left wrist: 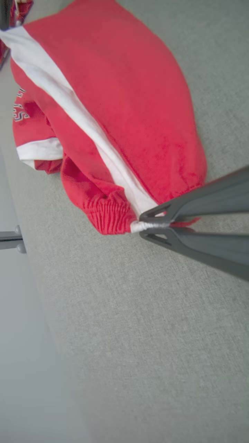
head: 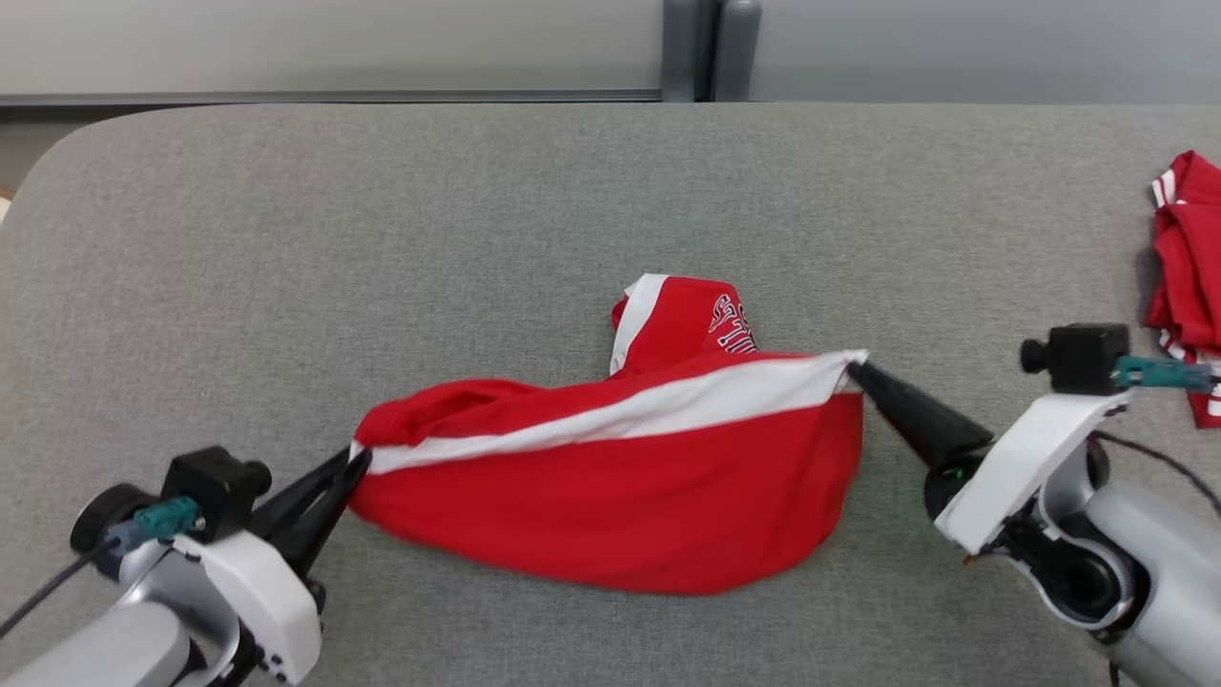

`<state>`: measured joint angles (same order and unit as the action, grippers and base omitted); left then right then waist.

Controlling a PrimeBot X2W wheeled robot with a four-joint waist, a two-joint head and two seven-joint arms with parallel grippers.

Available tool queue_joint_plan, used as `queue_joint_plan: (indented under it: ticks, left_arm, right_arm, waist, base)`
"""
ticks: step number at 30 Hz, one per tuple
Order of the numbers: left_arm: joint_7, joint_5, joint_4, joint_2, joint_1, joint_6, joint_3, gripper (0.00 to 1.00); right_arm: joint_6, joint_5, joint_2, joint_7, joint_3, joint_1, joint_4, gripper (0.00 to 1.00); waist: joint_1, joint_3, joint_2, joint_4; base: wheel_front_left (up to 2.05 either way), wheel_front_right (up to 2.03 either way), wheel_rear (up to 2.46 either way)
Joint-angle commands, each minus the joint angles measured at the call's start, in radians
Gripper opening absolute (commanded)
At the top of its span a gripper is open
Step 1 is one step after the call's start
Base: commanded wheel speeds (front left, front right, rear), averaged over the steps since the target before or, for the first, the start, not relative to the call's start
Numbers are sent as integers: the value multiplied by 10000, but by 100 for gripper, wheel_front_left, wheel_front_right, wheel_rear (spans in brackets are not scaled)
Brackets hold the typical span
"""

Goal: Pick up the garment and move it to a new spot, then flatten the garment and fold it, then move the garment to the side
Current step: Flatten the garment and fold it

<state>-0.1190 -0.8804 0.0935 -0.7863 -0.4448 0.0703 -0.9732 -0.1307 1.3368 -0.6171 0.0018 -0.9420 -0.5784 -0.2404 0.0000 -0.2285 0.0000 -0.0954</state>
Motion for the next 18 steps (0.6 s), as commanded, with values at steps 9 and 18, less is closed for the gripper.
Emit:
queue_joint_plan:
  ticks: [9, 18]
  left_arm:
    - [590, 718, -1054, 53, -3405, -1380, 651, 0]
    - [1487, 1616, 1126, 1283, -8832, -2001, 411, 0]
  right_arm:
    - [1, 50, -1054, -1638, 940, -2080, 772, 0]
    - [1, -1265, -457, -2282, 1436, -6326, -1674, 0]
  waist:
    - [0, -6, 0, 998]
    - [0, -1301, 0, 2540]
  base:
    - [0, 0, 0]
    - [0, 0, 0]
